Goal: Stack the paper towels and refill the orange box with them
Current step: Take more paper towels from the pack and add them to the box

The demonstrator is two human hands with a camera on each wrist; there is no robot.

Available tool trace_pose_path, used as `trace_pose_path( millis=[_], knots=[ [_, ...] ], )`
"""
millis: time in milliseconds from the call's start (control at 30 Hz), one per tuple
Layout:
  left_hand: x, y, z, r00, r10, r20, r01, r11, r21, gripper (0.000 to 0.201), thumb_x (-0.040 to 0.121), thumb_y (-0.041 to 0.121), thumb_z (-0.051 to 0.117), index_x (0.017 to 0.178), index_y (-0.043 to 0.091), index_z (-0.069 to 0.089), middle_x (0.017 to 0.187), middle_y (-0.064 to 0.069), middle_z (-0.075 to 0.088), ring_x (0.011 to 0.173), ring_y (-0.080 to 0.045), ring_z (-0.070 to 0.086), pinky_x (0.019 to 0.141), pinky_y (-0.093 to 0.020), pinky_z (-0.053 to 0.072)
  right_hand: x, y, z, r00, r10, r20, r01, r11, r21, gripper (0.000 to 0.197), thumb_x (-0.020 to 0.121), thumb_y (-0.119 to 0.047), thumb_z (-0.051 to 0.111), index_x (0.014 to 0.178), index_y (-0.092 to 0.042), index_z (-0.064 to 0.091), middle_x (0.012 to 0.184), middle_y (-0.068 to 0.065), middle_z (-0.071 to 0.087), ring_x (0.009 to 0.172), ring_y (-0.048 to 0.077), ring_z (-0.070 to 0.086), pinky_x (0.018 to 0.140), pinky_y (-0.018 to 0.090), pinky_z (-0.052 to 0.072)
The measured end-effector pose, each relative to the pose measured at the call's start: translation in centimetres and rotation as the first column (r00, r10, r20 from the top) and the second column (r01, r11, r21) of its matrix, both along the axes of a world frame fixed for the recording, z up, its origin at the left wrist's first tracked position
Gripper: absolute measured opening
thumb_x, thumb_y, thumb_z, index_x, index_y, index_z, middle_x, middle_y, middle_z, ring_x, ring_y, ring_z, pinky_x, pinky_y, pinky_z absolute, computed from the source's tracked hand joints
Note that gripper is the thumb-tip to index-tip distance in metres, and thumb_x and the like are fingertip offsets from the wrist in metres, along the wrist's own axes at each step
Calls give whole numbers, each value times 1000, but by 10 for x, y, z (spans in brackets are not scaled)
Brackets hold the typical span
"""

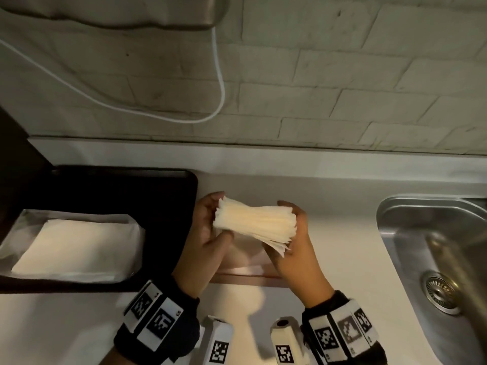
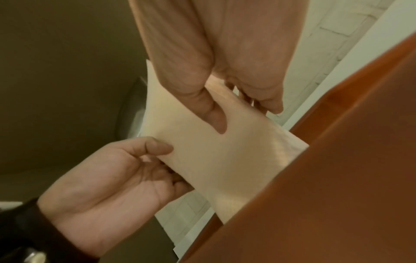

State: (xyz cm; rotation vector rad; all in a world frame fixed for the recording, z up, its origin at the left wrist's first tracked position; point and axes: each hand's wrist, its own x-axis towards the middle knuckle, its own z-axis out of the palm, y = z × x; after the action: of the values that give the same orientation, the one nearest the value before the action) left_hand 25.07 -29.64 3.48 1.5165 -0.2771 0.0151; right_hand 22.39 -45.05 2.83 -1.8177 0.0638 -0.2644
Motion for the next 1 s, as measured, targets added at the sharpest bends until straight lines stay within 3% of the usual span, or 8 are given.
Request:
trace_pose_path(
  millis=[133, 200, 367, 467, 600, 767, 867, 1000],
  knots=[
    [-7, -5, 1, 998, 52, 32, -54, 995, 87, 47, 74, 24, 51, 119, 12, 47, 120, -13, 54, 113, -12, 54, 97, -17, 42, 2, 6, 3, 998, 66, -24, -65, 997, 29, 6, 85, -31, 59, 90, -29, 58, 89, -14, 61, 85, -18, 58, 77, 6, 43],
    [-13, -6, 6, 996, 75, 52, -79, 994, 72, 41, 71, 28, 51, 111, 21, 48, 112, -11, 55, 106, -9, 55, 92, -15, 43, -1, 4, -2, 998, 53, -26, -53, 998, 23, 28, 90, -9, 55, 68, -26, 61, 70, -19, 56, 63, -29, 49, 65, 0, 41],
    [-14, 5, 23, 988, -29, 150, -8, 969, 247, 64, 67, 9, 60, 119, 37, 35, 112, 1, 54, 103, -2, 54, 91, -16, 43, -1, -6, -3, 983, 116, -143, -119, 993, -12, 48, 82, 11, 54, 119, -19, 44, 86, -36, 57, 83, -15, 57, 72, 4, 48],
    [-4, 8, 43, 855, -199, 479, -256, 640, 724, 59, 68, 27, 52, 126, 29, 41, 113, 6, 59, 105, -9, 50, 96, -25, 31, 5, 0, 0, 997, 62, -43, -67, 991, -112, 26, 80, -8, 54, 105, -2, 55, 94, -1, 64, 88, 1, 63, 75, 21, 52],
    [4, -11, 58, 843, -379, 380, -231, 384, 894, 55, 78, 29, 45, 133, 20, 43, 117, -2, 60, 108, -23, 54, 95, -31, 28, -1, 7, 10, 990, 138, -20, -139, 980, -140, 34, 78, 15, 53, 108, -2, 47, 89, -18, 45, 86, -30, 45, 69, -5, 35],
    [16, 10, 55, 906, -319, 279, -14, 635, 772, 60, 77, 37, 27, 129, 15, 46, 126, -9, 54, 117, -20, 48, 101, -26, 30, 3, 0, 13, 970, 164, -181, -209, 939, -271, 49, 77, 3, 64, 114, -21, 42, 95, -22, 42, 93, -18, 47, 74, -2, 36],
    [16, 36, 53, 949, -209, 236, 38, 818, 574, 39, 80, 35, 44, 117, 23, 47, 116, 3, 54, 104, 10, 46, 93, 0, 27, 4, -13, 17, 963, 157, -218, -241, 861, -448, 43, 77, -7, 62, 114, -27, 52, 98, -6, 50, 102, 15, 48, 81, 19, 38],
    [11, 61, 28, 991, -131, -10, 127, 937, 326, 38, 67, 39, 60, 102, 34, 49, 96, 22, 60, 94, 8, 56, 82, -6, 42, 6, -30, 41, 981, 164, -104, -192, 730, -656, 28, 76, -8, 62, 100, -22, 61, 94, -7, 64, 86, 13, 54, 93, 32, 36]
  ],
)
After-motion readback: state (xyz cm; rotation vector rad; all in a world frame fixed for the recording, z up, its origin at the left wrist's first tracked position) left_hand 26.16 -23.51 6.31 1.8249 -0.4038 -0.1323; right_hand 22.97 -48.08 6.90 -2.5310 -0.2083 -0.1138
